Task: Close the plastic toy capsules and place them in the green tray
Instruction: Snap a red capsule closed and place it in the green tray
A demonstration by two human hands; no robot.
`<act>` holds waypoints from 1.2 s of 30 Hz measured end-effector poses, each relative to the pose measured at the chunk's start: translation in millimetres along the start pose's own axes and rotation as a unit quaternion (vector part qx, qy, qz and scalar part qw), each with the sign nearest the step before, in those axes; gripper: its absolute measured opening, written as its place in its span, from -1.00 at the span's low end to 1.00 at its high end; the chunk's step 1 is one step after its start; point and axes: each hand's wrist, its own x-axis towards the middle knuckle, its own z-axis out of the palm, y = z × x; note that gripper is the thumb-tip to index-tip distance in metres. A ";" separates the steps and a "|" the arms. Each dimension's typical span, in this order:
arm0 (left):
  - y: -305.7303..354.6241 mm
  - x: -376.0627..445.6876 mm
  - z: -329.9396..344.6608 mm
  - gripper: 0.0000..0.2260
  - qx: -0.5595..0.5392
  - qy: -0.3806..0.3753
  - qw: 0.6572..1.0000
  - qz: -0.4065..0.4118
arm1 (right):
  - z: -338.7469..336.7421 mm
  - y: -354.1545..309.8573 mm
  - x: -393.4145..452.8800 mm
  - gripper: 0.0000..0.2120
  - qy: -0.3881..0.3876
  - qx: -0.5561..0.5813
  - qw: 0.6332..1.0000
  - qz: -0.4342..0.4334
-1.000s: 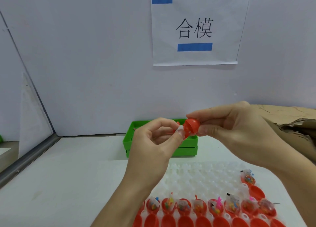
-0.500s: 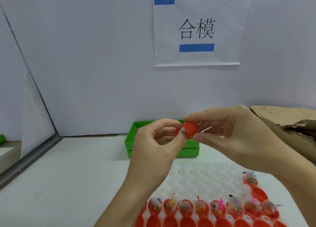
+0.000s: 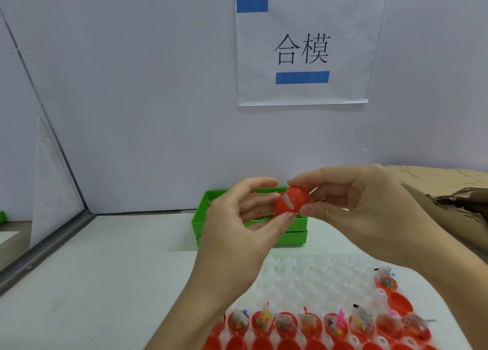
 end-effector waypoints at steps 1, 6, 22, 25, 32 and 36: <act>-0.2 0.3 0.1 -0.71 -0.004 0.001 1.000 0.005 | 0.1 0.2 0.1 -0.67 -0.001 -0.001 1.000 0.000; -0.3 -1.3 1.2 -0.77 -0.039 -0.018 0.999 0.017 | 0.0 -2.3 0.3 -0.76 0.002 0.012 1.000 -0.011; 3.6 -0.7 -1.5 -0.69 -0.041 -0.019 0.999 0.011 | 8.0 1.7 0.2 -0.73 -0.002 0.103 0.995 0.000; 3.4 0.4 -2.2 -0.62 -0.047 -0.007 0.999 0.008 | 10.3 1.3 0.5 -0.78 0.015 0.126 0.992 -0.001; 2.8 2.7 -5.2 -0.68 -0.057 0.000 0.998 0.022 | 10.3 2.9 2.7 -0.72 0.035 0.145 0.989 0.008; 3.7 2.9 -6.8 -0.68 -0.055 -0.002 0.998 0.025 | 13.4 1.0 1.7 -0.79 0.044 0.158 0.986 -0.015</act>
